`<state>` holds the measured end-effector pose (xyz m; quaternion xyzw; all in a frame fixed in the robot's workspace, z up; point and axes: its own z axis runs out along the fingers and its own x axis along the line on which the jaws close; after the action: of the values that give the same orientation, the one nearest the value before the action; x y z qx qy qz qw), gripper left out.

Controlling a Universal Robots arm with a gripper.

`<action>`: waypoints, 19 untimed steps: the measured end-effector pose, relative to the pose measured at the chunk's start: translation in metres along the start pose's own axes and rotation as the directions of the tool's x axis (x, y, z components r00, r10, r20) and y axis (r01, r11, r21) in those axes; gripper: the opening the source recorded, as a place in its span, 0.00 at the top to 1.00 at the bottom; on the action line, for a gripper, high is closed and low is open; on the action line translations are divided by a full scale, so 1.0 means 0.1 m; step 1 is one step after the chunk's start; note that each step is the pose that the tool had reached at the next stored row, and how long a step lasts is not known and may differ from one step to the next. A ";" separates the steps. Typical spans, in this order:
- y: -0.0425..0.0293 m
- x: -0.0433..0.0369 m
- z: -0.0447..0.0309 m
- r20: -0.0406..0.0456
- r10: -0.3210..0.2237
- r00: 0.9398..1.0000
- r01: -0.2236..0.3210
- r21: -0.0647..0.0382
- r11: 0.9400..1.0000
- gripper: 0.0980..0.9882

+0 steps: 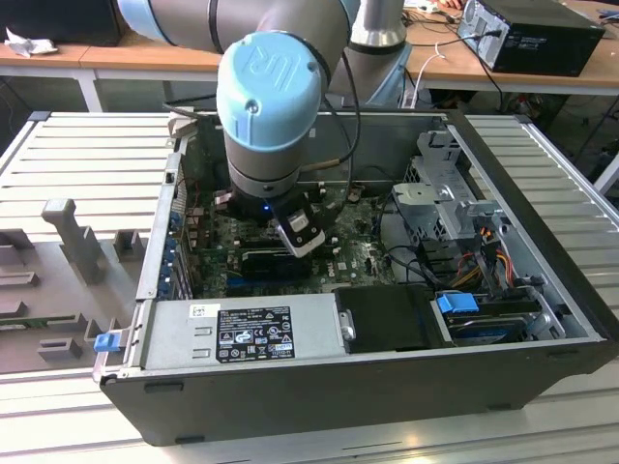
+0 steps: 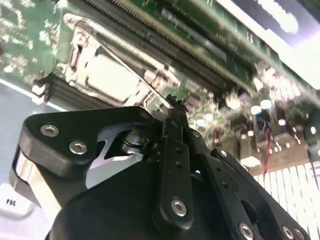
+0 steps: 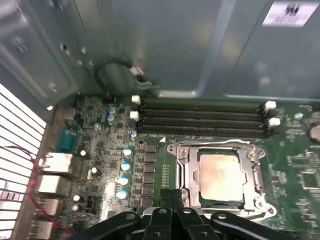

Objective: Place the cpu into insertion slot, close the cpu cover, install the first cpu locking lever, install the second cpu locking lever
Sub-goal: 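Install the second cpu locking lever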

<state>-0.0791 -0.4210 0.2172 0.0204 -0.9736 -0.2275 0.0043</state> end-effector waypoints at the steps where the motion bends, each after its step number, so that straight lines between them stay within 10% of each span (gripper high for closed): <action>1: 0.026 0.000 -0.049 0.000 0.000 1.000 0.000 0.000 1.000 0.99; 11: 0.086 -0.283 -0.142 -0.007 0.003 1.000 -0.003 0.001 1.000 0.99; 12: 0.089 -0.340 -0.141 -0.007 0.003 1.000 -0.003 0.006 1.000 0.99; 15: 0.095 -0.410 -0.138 -0.011 0.007 1.000 -0.006 0.078 0.997 0.99; 19: 0.097 -0.414 -0.131 -0.014 0.009 1.000 -0.007 0.090 0.996 0.99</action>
<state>-0.0378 -0.4164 0.2333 0.0183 -0.9829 -0.1831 0.0114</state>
